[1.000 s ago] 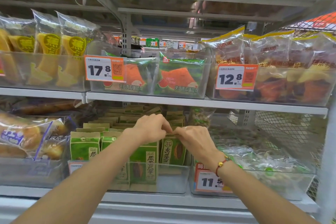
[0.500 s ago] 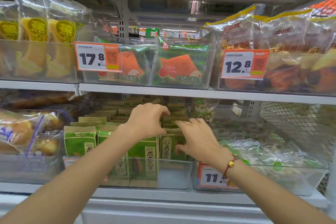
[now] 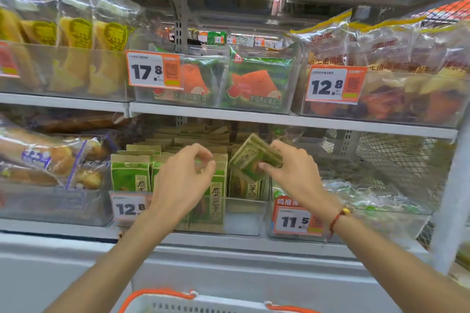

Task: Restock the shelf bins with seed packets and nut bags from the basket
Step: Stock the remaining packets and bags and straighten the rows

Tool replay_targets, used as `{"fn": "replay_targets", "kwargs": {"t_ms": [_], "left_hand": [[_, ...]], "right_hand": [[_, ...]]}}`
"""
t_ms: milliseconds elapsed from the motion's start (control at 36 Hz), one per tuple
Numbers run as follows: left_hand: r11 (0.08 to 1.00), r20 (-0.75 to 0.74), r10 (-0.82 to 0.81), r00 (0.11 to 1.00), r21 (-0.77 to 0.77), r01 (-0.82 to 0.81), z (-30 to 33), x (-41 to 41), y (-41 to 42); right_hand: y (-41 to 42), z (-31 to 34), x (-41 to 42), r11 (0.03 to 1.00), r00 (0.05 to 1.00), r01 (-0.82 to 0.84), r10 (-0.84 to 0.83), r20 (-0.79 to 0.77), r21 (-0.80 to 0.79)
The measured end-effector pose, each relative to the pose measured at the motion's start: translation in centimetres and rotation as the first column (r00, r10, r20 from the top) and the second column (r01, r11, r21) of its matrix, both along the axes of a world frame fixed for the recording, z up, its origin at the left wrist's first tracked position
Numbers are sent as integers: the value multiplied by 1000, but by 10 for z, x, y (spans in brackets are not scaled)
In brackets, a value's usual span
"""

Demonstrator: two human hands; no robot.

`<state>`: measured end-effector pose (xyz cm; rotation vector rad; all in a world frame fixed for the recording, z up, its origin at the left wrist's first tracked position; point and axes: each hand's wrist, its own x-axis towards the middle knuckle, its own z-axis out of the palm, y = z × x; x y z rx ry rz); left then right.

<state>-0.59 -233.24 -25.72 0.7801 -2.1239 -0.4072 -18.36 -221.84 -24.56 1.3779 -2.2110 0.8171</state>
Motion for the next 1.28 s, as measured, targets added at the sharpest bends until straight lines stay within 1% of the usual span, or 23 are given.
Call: {"fn": "replay_targets", "kwargs": {"t_ms": [56,83,111,139,167,194,250,306,361,389,444,500,583,639,694,833,917,944,1000,1056,1139,1194,1278], "left_hand": [[983,81,-62,995,176,47,-2,1,3],[944,97,-141,985,312,104,0,1,6],[863,70,-236,969,474,176,2,0,10],[742,6,-324,946,622,250,6,-1,15],[627,-74,-384,920,711,319,8,-3,19],[555,-153,-411,899,740,380,10,-5,23],[508,-327,-361,873,716,478,12,-10,24],[480,-495,-229,838,691,540,17,-15,22],[455,-590,-136,796,676,579,21,-21,19],[485,-611,-134,780,646,589,23,-22,18],[612,-615,-176,768,543,575,29,-26,20],[708,-628,-188,755,446,548,36,-28,20],[770,-670,-162,724,373,518,45,-31,15],[788,-692,-162,703,338,515,49,-31,11],[822,-669,-193,718,290,490,48,-30,6],[905,-412,-240,879,232,356,24,-37,-5],[985,-122,-115,986,113,129,4,-44,-10],[998,-32,-49,998,40,50,0,-44,-11],[997,22,28,999,-77,-27,-3,-39,-12],[991,3,24,1000,-133,-24,-3,-28,-12],[975,87,14,996,-222,5,-12,-4,-17],[962,114,22,993,-272,10,-23,16,-21],[963,9,28,1000,-270,-24,-48,50,-17]], "right_hand": [[10,-6,7,979,993,-36,58,101,-203],[14,-7,11,946,973,-68,134,190,-316],[18,-7,15,904,926,-89,229,299,-418],[21,-6,21,868,846,-102,333,417,-487],[24,-5,26,844,736,-121,429,523,-523],[26,-3,32,838,623,-144,490,610,-526],[26,-3,36,856,488,-182,506,711,-484],[25,-1,36,859,448,-180,506,737,-480],[27,1,34,867,451,-185,493,744,-462],[29,3,33,880,465,-204,472,749,-429],[31,4,30,903,495,-223,430,756,-368],[28,3,22,912,537,-178,405,740,-370],[23,3,8,902,630,-80,376,679,-424],[19,1,-1,903,671,-99,371,642,-419],[15,-3,-8,915,705,-120,352,616,-386],[0,-11,-10,932,875,-148,279,395,-330],[-13,-14,-6,981,971,-54,95,219,-186],[-17,-15,-7,989,986,-6,30,165,-145],[-27,-20,-11,996,998,48,-43,55,-78],[-33,-24,-13,999,997,45,-45,-61,-8],[-36,-30,-10,993,983,22,0,-186,115],[-34,-38,-3,996,983,-9,25,-184,87],[-23,-56,20,989,987,-95,80,-137,-112]]}}
